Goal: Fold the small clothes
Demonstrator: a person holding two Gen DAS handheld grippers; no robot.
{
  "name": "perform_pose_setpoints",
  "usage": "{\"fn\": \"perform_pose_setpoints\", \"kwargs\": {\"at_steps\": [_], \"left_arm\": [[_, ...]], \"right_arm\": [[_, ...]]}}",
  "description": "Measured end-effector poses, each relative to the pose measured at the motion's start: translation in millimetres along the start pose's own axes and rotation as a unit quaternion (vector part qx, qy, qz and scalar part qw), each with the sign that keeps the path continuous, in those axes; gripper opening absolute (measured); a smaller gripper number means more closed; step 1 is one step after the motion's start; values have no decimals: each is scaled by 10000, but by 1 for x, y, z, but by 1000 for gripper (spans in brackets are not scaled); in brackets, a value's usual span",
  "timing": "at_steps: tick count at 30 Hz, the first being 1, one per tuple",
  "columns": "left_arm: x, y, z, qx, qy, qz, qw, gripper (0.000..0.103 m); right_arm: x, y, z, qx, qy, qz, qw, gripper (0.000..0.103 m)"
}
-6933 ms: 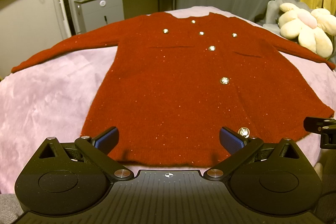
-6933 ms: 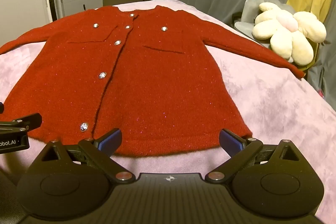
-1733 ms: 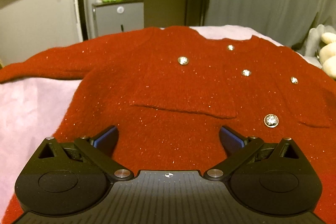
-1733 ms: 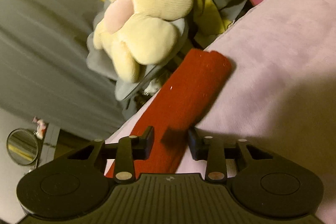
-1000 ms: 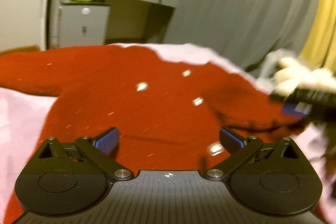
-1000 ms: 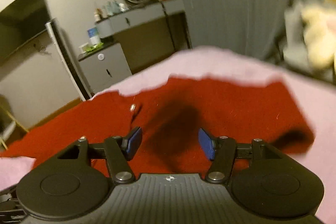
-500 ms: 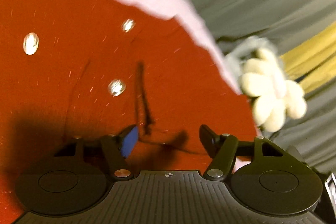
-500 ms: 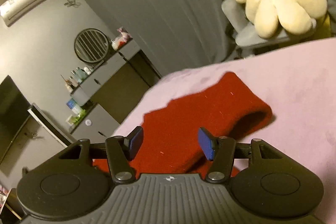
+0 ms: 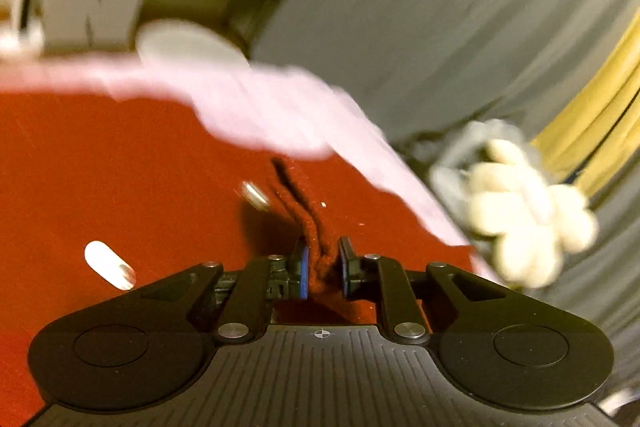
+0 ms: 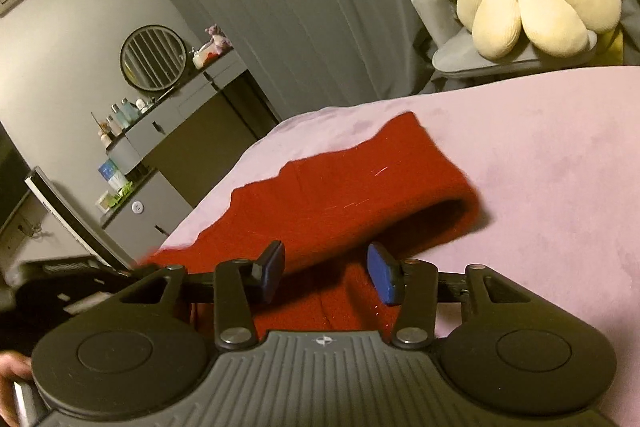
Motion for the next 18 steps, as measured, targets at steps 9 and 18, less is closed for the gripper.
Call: {"fn": "perform_pose_setpoints", "kwargs": {"at_steps": [9,18], "left_arm": [[-75,28,2,-45,-155,-839,9963,65],[-101,31,-11,258,179,-830,9961,15]], "right_arm": [[-26,-12,20,-226,337,-76,9991,46],[-35,-19,24,129,997,513,9936,43]]}}
Point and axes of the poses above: each gripper's, at about its wrist camera, not at the fingertips, and y roughly against the way its jaws point, x to its right, z to its underside, the point moved 8 cm from there along -y, roughly the way its jaws point, and after that the axes turned 10 degrees about z, right-handed, at the moved point
